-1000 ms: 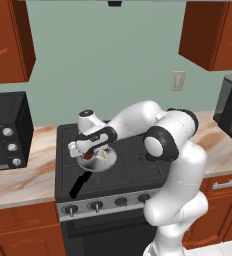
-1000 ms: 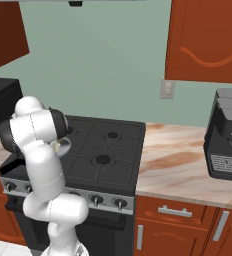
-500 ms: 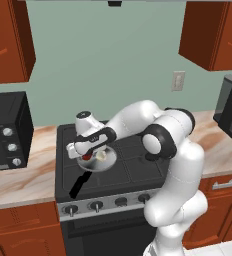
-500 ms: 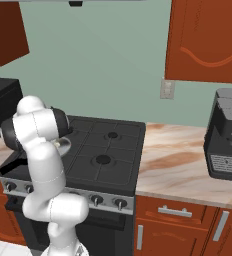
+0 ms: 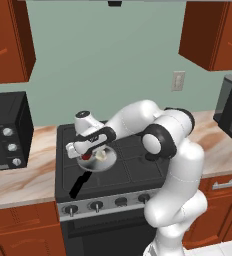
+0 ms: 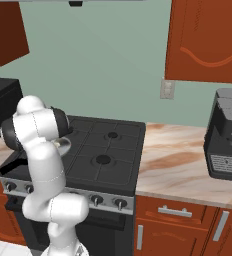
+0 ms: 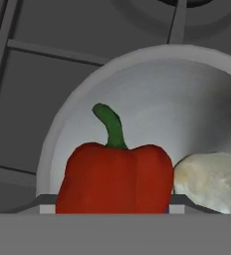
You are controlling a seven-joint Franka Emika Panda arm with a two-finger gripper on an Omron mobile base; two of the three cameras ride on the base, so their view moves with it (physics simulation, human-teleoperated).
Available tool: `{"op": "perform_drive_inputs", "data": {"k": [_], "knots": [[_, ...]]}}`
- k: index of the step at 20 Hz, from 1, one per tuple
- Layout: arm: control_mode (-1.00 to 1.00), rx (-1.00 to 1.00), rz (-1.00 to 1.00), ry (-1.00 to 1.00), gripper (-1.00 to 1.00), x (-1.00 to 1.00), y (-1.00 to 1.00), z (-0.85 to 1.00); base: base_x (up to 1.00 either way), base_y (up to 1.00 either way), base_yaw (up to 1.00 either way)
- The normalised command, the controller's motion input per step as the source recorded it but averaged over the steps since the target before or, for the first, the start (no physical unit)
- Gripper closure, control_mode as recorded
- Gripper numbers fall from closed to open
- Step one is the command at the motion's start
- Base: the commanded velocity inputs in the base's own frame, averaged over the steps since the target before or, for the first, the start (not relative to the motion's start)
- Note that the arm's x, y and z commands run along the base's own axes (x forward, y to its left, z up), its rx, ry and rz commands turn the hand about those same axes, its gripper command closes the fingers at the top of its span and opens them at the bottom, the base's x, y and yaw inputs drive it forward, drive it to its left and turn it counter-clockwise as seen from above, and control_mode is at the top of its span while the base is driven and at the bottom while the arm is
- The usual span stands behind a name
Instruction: Put the bell pepper and garlic in the pan. Then turn on the front left burner and set the heat to medium.
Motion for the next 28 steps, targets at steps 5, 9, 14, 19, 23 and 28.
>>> {"op": "perform_drive_inputs", "data": {"k": [5, 9, 14, 19, 23, 28], "knots": [[-1.0, 0.0, 0.0, 0.0, -1.0, 0.0, 0.0, 0.0, 0.0, 0.0, 0.0], [-1.0, 0.0, 0.0, 0.0, -1.0, -0.03, 0.0, 0.0, 0.0, 0.0, 0.0], [-1.0, 0.0, 0.0, -0.06, -1.0, -0.27, 0.0, 0.11, 0.0, 0.0, 0.0], [-1.0, 0.0, 0.0, -0.17, -1.0, -0.45, 0.0, 0.14, 0.0, 0.0, 0.0], [-1.0, 0.0, 0.0, -0.2, -1.0, -0.4, 0.0, 0.13, 0.0, 0.0, 0.0], [-1.0, 0.0, 0.0, -0.21, -1.0, -0.39, 0.0, 0.08, 0.0, 0.0, 0.0]]}}
